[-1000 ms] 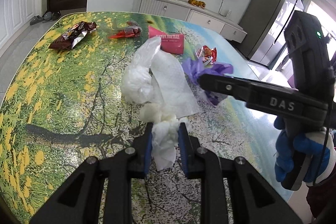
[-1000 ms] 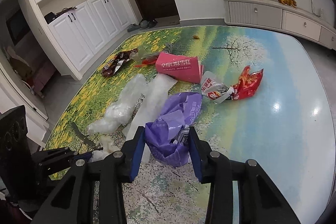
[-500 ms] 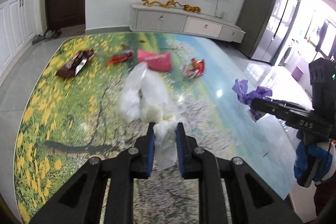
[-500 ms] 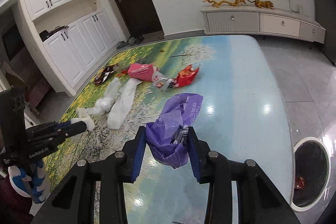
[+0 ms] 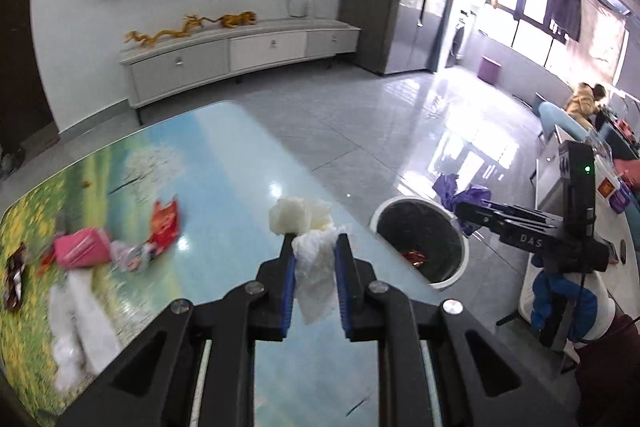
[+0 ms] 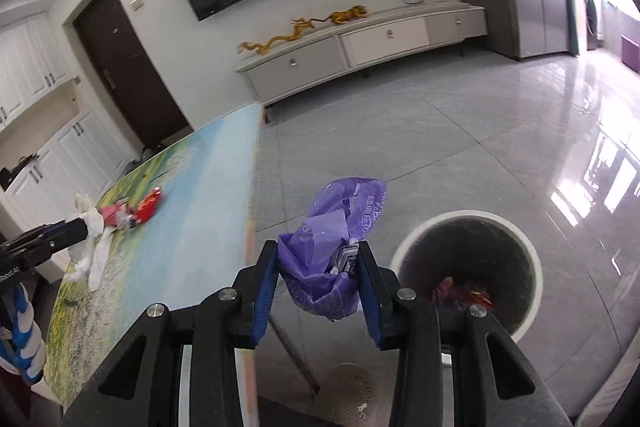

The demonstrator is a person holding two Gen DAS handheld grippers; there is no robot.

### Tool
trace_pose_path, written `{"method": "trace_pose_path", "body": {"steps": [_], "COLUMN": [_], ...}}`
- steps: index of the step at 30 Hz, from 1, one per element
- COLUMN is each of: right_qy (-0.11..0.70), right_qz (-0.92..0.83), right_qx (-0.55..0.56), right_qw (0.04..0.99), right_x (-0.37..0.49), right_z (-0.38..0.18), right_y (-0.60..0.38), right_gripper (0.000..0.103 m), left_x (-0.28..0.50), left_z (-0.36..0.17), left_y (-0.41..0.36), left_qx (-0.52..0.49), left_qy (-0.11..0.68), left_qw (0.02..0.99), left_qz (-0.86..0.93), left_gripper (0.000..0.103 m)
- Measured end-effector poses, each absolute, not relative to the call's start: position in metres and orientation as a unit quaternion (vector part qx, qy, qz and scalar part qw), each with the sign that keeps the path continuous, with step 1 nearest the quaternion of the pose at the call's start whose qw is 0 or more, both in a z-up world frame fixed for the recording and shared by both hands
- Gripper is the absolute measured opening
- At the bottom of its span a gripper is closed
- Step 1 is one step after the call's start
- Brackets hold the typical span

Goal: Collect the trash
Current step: 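Carry purple bag and tissue to the bin and open both tools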

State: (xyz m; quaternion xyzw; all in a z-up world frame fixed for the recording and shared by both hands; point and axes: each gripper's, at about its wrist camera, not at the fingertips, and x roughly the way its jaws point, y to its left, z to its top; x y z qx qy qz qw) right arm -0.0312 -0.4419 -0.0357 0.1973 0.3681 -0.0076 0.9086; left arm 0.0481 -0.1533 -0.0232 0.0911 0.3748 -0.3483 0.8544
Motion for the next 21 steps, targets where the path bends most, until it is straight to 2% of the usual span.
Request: {"method": "trace_pose_path", "body": {"steps": [8, 13, 15, 19, 21], "right_qy": [0.39, 0.409, 0.417, 0.428, 0.428], "right_qz": [-0.079, -0.099, -0.111, -0.127, -0.133], "right_qx": [0.245, 0.252, 0.252, 0.251, 0.252], "right_qw": [0.884, 0.871, 0.866, 0.859, 0.858], "right_x": [-0.028, -0.019, -0.016, -0.019, -0.021], "right_z": [-0.083, -0.108, -0.116, -0.126, -0.127], "right_y": [-0.523, -0.548, -0.555, -0.565, -0.567], "right_gripper": [0.037, 0.039, 0.042, 0.052, 0.056], "left_x": [0.074, 0.094, 0.102, 0.11, 0.111], "left_z": [-0.055, -0.078, -0.088, -0.097, -0.095], "left_y": [-0.299, -0.358, -0.377, -0.397, -0.4], "left_qx": [0.135, 0.128, 0.118, 0.109, 0.105], "left_qy": [0.414, 0.444, 0.465, 0.478, 0.477], "left_qw": [0.803, 0.785, 0.773, 0.768, 0.769], "left_qz": [-0.406, -0.414, -0.415, -0.412, -0.413], "left_gripper": [0.018, 0.018, 0.024, 0.055, 0.057]}}
